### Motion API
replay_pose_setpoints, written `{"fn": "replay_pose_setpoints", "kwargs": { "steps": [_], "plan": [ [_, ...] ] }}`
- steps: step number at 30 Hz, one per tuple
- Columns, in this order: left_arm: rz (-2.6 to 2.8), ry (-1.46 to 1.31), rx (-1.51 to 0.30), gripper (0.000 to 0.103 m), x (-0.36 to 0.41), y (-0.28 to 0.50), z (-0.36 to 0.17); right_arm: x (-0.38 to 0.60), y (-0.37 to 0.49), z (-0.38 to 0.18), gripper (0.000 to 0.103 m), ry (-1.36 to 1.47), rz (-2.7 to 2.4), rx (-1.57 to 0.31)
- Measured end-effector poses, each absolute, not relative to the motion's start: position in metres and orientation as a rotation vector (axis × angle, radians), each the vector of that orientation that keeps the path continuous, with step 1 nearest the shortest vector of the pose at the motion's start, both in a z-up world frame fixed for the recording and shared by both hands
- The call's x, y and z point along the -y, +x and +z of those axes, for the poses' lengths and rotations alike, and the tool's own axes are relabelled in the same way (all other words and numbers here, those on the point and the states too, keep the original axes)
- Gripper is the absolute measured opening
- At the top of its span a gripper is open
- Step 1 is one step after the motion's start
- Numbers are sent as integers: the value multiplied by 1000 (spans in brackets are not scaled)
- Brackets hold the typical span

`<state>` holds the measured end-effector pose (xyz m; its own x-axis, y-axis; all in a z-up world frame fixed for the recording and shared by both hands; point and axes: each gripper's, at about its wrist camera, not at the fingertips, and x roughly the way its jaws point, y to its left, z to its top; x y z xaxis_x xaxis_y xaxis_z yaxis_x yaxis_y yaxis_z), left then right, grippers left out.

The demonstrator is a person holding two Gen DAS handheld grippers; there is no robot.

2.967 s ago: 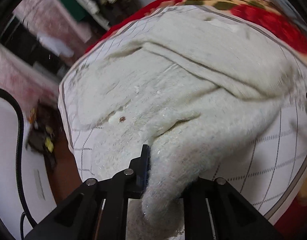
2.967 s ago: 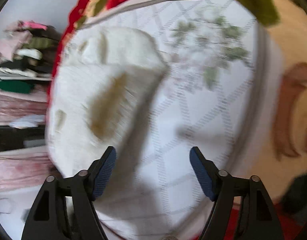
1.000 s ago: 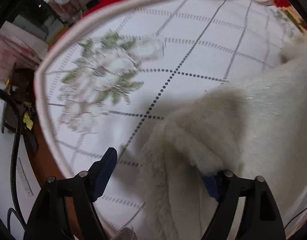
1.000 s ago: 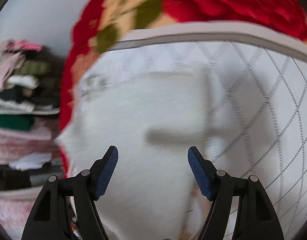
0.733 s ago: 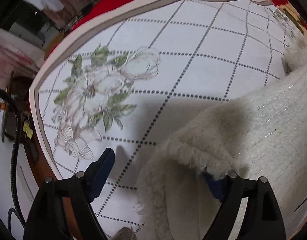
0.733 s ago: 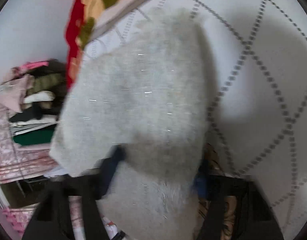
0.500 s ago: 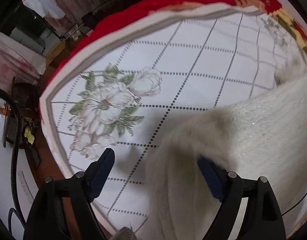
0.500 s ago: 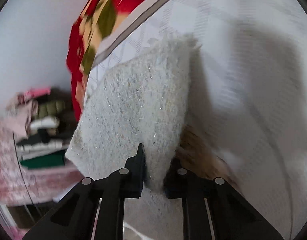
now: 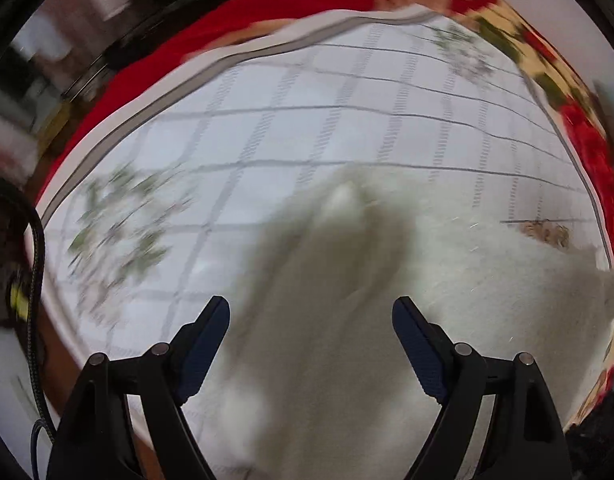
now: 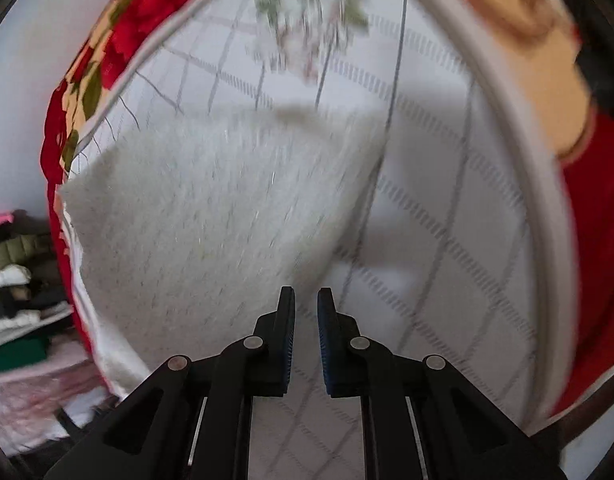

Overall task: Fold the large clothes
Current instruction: 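Grasp the folded cardigan edge with the left tool while the right tool releases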

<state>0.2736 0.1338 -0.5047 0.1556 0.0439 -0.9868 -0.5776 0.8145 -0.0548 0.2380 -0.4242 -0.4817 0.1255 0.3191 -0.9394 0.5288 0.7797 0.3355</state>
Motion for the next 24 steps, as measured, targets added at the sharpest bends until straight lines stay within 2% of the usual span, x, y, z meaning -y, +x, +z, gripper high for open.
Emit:
{"fn": "replay_pose_setpoints", "kwargs": {
  "steps": [2, 3, 4, 5, 6, 7, 12, 15, 18, 21, 24],
  "plan": [
    [441, -450, -1369, 83, -126, 296, -518, 434, 238, -461, 30, 673, -184, -1420],
    [417, -440, -1381, 79, -124, 308, -529, 438, 242, -451, 49, 650, -177, -1395],
    [415, -416, -1397, 76, -123, 316, -537, 439, 248, -443, 56, 627, -162, -1372],
    [414, -403, -1403, 56, -122, 321, -541, 438, 255, -435, 56, 607, -131, -1350],
    [399, -408, -1390, 16, -122, 326, -542, 427, 271, -431, 56, 590, -99, -1345],
    [386, -415, -1379, 6, -122, 327, -540, 417, 283, -427, 56, 569, -55, -1348],
    [396, -403, -1301, 4, -123, 321, -516, 345, 356, -414, 56, 408, 159, -1330],
    [421, -427, -1268, 4, -129, 312, -507, 300, 389, -419, 55, 315, 289, -1384],
    [440, -452, -1271, 4, -138, 308, -512, 262, 415, -446, 24, 289, 333, -1489],
    [456, -491, -1299, 5, -146, 305, -527, 239, 431, -485, 17, 233, 272, -1553],
    [438, -514, -1340, 8, -149, 314, -548, 225, 444, -524, 14, 201, 187, -1601]
  ]
}}
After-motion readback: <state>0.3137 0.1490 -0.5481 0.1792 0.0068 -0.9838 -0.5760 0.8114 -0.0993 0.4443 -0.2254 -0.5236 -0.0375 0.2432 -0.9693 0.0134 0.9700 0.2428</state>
